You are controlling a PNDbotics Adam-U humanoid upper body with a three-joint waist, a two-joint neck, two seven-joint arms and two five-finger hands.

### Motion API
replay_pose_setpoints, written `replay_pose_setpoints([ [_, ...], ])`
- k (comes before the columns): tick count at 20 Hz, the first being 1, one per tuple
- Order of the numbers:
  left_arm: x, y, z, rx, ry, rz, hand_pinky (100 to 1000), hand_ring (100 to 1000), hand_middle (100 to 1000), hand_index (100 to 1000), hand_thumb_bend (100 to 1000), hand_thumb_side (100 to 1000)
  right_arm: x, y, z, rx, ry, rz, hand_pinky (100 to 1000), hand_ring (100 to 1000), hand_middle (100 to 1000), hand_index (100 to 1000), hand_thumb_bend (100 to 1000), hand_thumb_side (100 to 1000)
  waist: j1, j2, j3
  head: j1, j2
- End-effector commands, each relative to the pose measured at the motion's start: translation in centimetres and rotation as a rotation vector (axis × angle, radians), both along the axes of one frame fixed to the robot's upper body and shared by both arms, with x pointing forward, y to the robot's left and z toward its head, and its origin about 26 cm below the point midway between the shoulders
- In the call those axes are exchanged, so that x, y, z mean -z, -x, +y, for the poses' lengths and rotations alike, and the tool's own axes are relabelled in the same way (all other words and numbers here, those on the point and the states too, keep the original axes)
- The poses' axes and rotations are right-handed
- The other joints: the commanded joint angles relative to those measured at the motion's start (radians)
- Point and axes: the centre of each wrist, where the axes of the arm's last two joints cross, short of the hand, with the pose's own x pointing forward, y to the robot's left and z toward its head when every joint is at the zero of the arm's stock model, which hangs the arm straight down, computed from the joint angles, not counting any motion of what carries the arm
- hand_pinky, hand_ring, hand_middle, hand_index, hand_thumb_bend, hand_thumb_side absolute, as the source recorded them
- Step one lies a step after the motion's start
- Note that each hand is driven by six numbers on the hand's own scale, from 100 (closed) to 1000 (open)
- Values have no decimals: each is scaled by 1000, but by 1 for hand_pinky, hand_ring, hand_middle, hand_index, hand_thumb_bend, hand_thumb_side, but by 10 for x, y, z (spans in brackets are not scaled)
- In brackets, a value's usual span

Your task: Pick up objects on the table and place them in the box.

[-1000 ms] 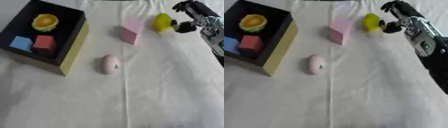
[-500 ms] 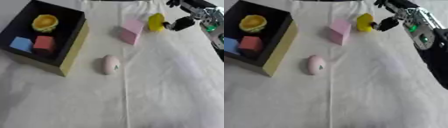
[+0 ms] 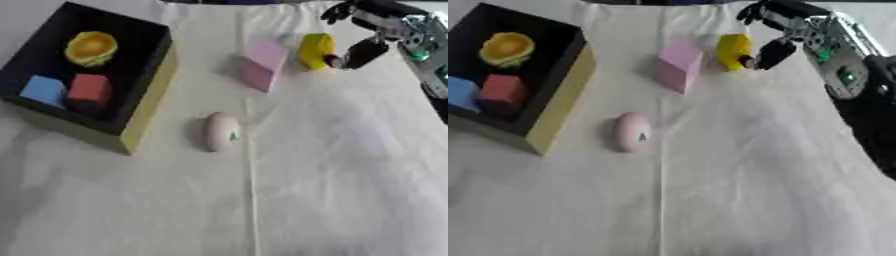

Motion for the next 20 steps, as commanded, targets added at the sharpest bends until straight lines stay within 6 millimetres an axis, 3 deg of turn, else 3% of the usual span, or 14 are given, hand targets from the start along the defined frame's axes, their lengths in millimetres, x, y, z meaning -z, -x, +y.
replay_pose_setpoints([
  [1, -8, 2, 0, 7, -9, -27, 721, 694, 654, 803, 411, 509, -14, 3, 1, -11, 12, -23, 890, 907, 800, 897, 308, 104, -3, -19, 4, 1, -15],
  [13, -10, 2, -2, 14, -5, -33, 723, 695, 656, 804, 406, 514, 4, -7, 5, 7, 6, 19, 871, 889, 754, 855, 195, 100, -6, -5, 16, 0, -22],
  [20, -10, 2, -2, 16, -7, -36, 723, 695, 657, 804, 405, 514, 9, -9, 5, 20, 13, 11, 815, 789, 524, 650, 100, 100, -6, -4, 15, 1, -17],
])
